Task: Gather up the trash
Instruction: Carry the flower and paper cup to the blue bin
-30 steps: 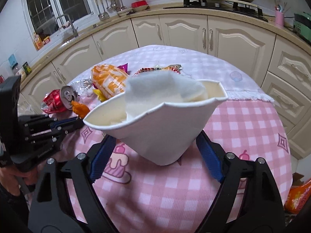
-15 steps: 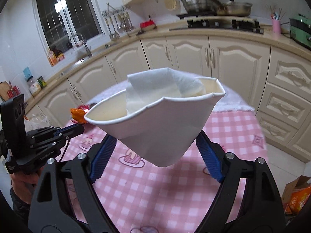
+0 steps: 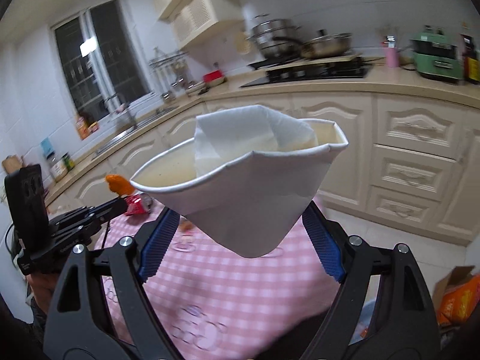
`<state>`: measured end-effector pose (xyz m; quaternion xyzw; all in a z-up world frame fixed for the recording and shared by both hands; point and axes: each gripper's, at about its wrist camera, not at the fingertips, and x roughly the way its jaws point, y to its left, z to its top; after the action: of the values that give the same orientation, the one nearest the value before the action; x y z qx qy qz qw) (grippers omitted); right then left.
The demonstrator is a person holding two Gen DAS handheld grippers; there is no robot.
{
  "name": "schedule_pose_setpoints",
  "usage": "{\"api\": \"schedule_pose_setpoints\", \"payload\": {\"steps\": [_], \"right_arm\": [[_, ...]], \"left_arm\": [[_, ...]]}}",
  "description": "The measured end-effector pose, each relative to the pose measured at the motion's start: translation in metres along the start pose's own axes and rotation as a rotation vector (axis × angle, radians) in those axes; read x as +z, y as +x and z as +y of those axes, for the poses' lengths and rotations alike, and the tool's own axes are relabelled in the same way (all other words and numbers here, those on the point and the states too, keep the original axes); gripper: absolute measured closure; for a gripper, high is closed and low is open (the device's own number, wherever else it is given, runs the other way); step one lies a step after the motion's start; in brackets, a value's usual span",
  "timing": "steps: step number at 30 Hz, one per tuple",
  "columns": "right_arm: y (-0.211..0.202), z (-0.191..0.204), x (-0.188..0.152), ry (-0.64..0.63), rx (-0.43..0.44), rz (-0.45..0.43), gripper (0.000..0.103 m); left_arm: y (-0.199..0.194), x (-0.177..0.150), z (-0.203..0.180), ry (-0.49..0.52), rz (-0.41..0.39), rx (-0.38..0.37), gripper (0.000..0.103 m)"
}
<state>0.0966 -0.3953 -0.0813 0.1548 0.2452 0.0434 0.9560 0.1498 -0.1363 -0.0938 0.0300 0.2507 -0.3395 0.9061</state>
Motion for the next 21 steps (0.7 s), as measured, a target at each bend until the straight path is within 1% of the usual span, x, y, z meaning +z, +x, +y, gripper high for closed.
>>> {"api": "schedule_pose_setpoints", "payload": {"steps": [4,6,7,10,12,13,15,16,19,21], "right_arm": [[-0.030,-0.067,-0.012,0.099,-0.112,-0.017,0.021],[-0.040,-0.098,-0.021,0.148,-0.166,-0.009,0.021],[-0.045,-0.119,-0.029,0.180,-0.201,0.000,0.021],[-0.051,-0.169,-0.055,0.273,-0.270,0.040,0.021],[-0.050,-0.197,-0.074,0.325,-0.296,0.077,0.021],[-0.049,-0.209,-0.084,0.348,-0.304,0.095,0.021],[-0.044,-0.230,-0.104,0.392,-0.326,0.133,0.021],[-0.041,-0.242,-0.110,0.413,-0.333,0.148,0.021],[-0.032,-0.272,-0.138,0.482,-0.354,0.199,0.021],[-0.024,-0.289,-0.157,0.531,-0.359,0.236,0.021]], "left_arm": [[0.022,-0.001,-0.047,0.004,0.028,-0.098,0.098],[0.042,-0.007,-0.081,0.020,0.072,-0.178,0.098],[0.048,-0.010,-0.090,0.030,0.083,-0.191,0.098],[0.087,-0.026,-0.140,0.061,0.168,-0.274,0.098],[0.111,-0.038,-0.165,0.073,0.220,-0.308,0.098],[0.120,-0.043,-0.174,0.078,0.237,-0.316,0.098],[0.150,-0.058,-0.202,0.085,0.297,-0.338,0.098],[0.159,-0.062,-0.209,0.086,0.314,-0.340,0.098],[0.201,-0.089,-0.235,0.084,0.401,-0.347,0.098],[0.232,-0.109,-0.249,0.080,0.476,-0.346,0.098]]}}
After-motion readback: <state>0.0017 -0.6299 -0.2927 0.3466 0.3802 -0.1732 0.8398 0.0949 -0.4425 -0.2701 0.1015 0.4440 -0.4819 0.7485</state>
